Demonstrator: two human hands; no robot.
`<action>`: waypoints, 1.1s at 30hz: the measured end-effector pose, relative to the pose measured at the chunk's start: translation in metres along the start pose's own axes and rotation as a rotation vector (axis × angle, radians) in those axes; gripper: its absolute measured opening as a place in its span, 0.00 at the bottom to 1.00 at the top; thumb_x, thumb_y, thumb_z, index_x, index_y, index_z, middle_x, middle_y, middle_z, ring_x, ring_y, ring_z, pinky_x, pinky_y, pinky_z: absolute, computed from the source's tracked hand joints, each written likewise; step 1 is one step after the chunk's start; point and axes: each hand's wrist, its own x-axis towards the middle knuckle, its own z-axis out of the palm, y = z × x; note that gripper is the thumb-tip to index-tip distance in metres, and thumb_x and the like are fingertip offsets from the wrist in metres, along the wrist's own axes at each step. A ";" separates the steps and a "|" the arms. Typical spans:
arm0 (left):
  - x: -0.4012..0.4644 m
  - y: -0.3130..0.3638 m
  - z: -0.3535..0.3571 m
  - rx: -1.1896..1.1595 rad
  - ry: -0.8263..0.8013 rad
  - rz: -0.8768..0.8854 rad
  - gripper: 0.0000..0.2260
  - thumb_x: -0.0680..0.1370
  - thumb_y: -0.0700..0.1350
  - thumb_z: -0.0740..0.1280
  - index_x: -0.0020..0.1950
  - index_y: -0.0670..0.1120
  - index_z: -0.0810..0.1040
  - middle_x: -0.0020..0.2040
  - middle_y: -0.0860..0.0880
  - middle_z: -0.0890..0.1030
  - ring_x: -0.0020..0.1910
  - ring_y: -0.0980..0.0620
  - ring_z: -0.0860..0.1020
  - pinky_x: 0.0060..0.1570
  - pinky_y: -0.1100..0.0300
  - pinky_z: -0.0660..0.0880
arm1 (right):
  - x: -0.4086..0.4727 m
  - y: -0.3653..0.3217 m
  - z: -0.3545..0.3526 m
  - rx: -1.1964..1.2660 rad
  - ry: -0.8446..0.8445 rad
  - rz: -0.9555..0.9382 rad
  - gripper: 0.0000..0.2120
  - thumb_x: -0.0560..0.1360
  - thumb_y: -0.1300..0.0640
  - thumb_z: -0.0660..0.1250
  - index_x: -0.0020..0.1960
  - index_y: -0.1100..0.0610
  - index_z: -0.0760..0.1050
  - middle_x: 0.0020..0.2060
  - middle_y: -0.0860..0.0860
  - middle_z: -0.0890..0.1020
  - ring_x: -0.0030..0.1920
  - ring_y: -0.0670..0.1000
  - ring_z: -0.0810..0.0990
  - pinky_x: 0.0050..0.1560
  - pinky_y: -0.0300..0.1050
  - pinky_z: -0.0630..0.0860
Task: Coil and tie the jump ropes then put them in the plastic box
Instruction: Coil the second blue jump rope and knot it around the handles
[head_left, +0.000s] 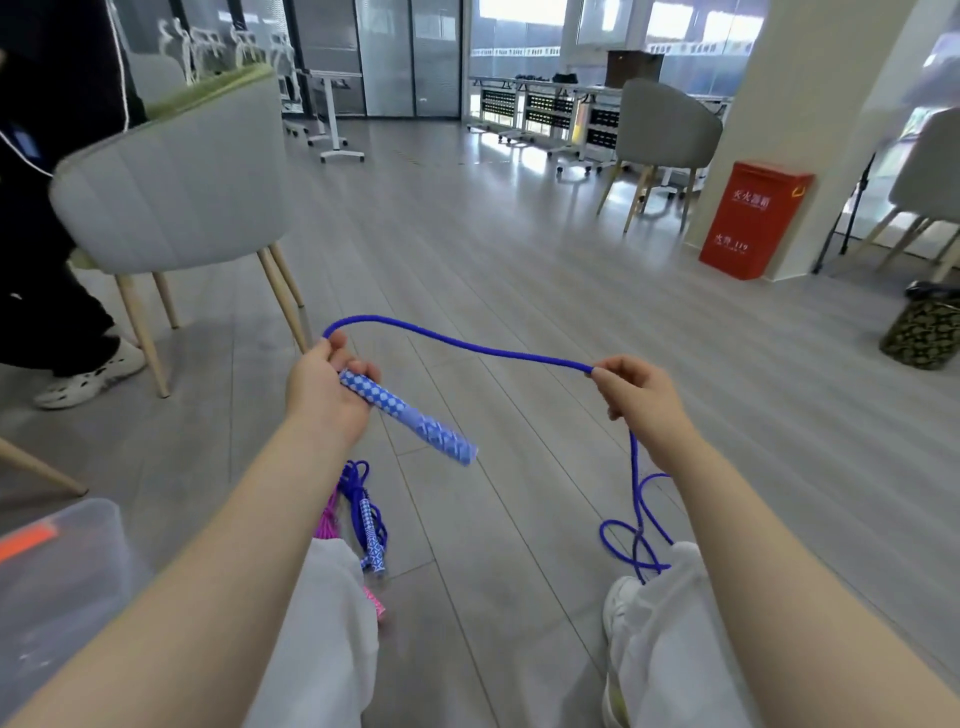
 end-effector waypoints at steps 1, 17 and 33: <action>-0.003 -0.009 0.002 0.077 -0.018 -0.045 0.15 0.83 0.45 0.54 0.39 0.46 0.72 0.22 0.55 0.63 0.20 0.57 0.63 0.30 0.65 0.66 | -0.003 -0.004 0.005 0.021 0.014 0.005 0.07 0.78 0.60 0.66 0.42 0.54 0.79 0.30 0.48 0.73 0.32 0.49 0.69 0.34 0.44 0.70; -0.027 -0.085 0.003 0.632 -0.369 -0.149 0.13 0.82 0.43 0.59 0.51 0.43 0.84 0.45 0.44 0.82 0.37 0.51 0.76 0.47 0.55 0.76 | -0.036 -0.020 0.089 0.230 -0.157 -0.022 0.09 0.80 0.64 0.61 0.52 0.59 0.80 0.31 0.41 0.80 0.30 0.38 0.75 0.33 0.30 0.70; 0.000 -0.072 0.011 0.384 -0.323 -0.272 0.15 0.84 0.48 0.55 0.58 0.45 0.80 0.45 0.50 0.84 0.43 0.53 0.80 0.44 0.57 0.77 | -0.014 -0.004 0.084 -0.387 -0.315 -0.199 0.07 0.75 0.48 0.68 0.40 0.49 0.78 0.23 0.44 0.69 0.27 0.44 0.66 0.32 0.40 0.64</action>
